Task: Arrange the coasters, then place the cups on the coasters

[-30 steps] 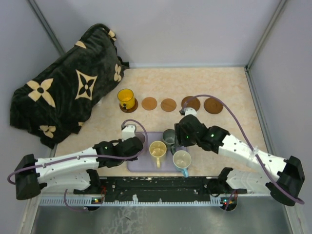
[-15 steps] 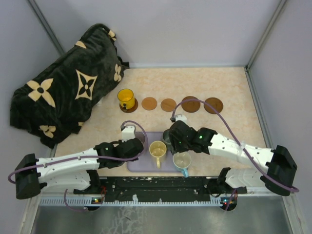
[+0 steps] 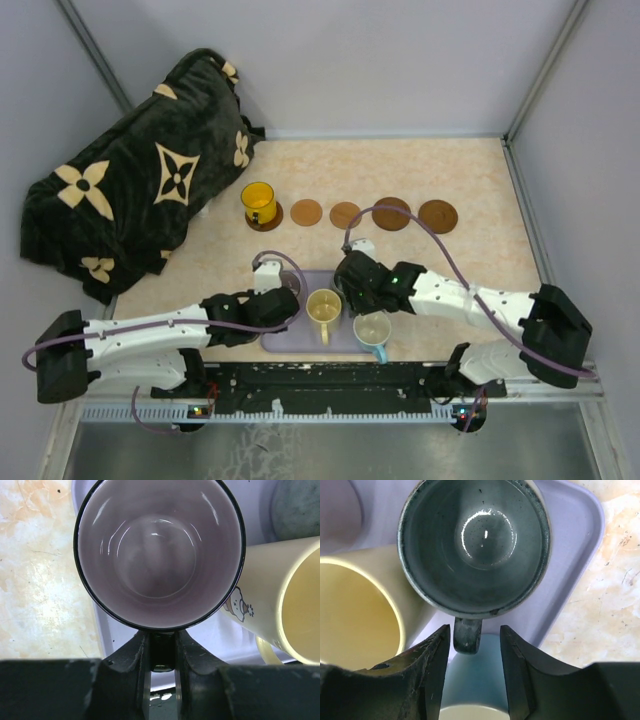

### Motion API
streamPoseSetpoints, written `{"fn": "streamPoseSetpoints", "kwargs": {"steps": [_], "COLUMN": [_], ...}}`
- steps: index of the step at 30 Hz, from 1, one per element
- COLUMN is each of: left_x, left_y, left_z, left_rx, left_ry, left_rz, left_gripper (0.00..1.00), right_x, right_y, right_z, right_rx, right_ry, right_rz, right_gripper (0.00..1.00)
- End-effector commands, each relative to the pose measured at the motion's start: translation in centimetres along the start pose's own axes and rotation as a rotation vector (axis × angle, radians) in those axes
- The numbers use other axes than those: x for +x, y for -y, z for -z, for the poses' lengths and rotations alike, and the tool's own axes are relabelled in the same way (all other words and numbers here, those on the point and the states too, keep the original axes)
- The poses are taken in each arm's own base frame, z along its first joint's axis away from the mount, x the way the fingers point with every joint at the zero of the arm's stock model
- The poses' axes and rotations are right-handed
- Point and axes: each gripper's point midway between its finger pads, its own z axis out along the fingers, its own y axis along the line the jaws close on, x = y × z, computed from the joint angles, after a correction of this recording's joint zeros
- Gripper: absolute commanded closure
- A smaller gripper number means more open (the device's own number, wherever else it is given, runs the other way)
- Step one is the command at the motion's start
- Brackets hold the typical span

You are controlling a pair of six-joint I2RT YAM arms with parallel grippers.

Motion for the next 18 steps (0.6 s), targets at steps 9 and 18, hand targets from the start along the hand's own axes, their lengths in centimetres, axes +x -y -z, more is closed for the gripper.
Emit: {"fn": "streamPoseSetpoints", "kwargs": {"steps": [9, 18], "left_x": [1.5, 1.8], "left_y": [-0.3, -0.5], "left_z": [-0.6, -0.7], "left_rx": [-0.013, -0.016], "left_ry": [-0.026, -0.026], "left_rz": [0.010, 0.012], "left_gripper": [0.91, 0.92], "right_x": [0.2, -0.8], "right_y": [0.4, 1.0], "right_z": [-2.2, -2.1], "right_rx": [0.082, 0.138], "right_ry": [-0.008, 0.022], "right_rz": [0.001, 0.003], "right_gripper": [0.71, 1.00]}}
